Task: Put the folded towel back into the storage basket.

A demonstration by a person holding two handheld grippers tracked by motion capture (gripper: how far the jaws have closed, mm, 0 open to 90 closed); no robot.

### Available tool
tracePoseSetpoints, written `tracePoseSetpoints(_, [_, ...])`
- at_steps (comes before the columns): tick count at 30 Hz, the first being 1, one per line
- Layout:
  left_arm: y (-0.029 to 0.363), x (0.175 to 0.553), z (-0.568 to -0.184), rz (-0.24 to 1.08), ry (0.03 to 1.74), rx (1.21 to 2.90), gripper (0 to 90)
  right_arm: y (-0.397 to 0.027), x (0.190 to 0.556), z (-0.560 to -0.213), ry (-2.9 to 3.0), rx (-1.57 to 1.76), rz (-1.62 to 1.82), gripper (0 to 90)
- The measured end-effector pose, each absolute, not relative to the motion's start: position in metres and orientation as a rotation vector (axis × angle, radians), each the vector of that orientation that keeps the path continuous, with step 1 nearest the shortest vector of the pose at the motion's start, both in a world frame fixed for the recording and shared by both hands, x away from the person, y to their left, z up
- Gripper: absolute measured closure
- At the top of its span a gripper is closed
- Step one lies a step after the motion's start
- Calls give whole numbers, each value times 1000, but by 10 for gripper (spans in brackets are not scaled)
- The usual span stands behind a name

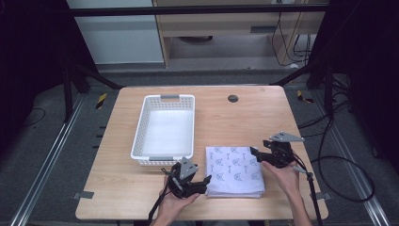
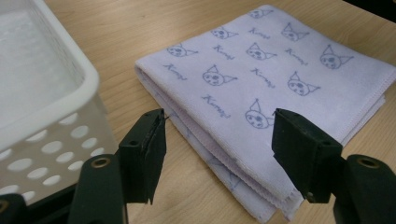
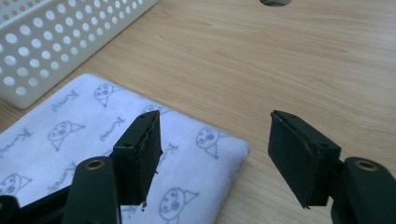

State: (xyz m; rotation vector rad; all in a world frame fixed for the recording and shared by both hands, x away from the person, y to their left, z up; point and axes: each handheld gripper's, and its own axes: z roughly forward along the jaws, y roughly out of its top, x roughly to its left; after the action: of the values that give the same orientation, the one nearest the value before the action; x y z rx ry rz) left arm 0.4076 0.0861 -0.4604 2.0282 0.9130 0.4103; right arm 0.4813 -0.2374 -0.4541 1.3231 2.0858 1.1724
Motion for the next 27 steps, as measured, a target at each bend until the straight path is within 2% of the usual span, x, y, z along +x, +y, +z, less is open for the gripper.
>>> tracePoseSetpoints(12, [79, 413, -475, 372, 968, 2073, 342, -238, 484, -464, 2106, 1352, 1144, 364])
tracePoseSetpoints(27, [70, 424, -491, 345, 1008, 2112, 307, -234, 491, -480, 2156, 1393, 1081, 429])
